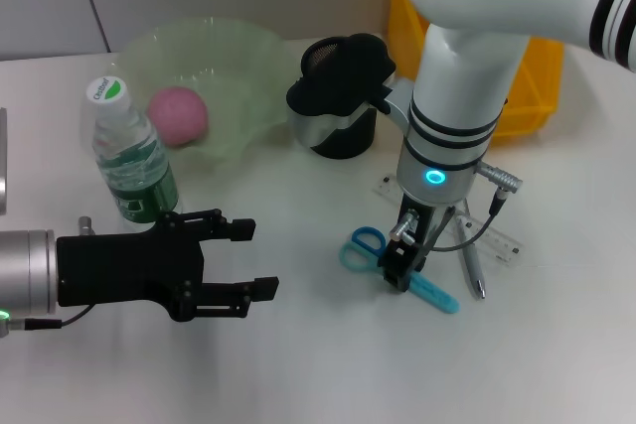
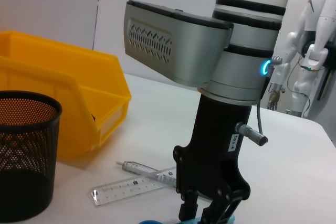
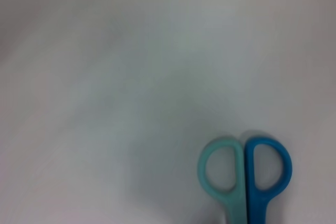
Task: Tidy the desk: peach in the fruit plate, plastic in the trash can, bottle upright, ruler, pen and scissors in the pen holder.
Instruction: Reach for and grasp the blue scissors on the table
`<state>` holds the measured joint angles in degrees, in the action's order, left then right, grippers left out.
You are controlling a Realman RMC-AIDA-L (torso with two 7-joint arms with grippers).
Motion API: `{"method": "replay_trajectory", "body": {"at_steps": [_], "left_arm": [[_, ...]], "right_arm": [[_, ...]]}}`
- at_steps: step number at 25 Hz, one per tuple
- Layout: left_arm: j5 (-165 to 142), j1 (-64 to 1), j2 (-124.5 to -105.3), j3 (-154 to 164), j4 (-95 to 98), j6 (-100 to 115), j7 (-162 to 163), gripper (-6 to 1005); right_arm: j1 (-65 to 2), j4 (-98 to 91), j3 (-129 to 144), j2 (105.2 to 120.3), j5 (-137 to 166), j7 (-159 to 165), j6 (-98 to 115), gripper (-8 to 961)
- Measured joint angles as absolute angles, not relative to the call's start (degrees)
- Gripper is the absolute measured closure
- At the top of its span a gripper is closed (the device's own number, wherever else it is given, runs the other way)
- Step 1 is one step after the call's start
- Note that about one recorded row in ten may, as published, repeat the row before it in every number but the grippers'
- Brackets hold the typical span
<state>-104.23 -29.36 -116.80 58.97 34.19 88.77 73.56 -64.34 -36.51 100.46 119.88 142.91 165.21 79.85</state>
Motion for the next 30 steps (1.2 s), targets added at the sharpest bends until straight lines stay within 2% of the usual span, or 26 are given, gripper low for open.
{"method": "replay_trajectory", "body": {"at_steps": [10, 30], "left_arm": [[-104.06, -29.36, -116.80, 58.97, 34.19, 88.77, 73.65, 197], [-103.97, -29.44, -116.81, 58.97, 34.25, 88.77, 73.65, 197]], "right_arm": [[-64.28, -36.56, 100.46, 119.88, 142.91, 165.00, 79.79, 582], [-64.49, -36.65, 100.46, 119.88, 142.54, 164.90, 79.85, 593]]}}
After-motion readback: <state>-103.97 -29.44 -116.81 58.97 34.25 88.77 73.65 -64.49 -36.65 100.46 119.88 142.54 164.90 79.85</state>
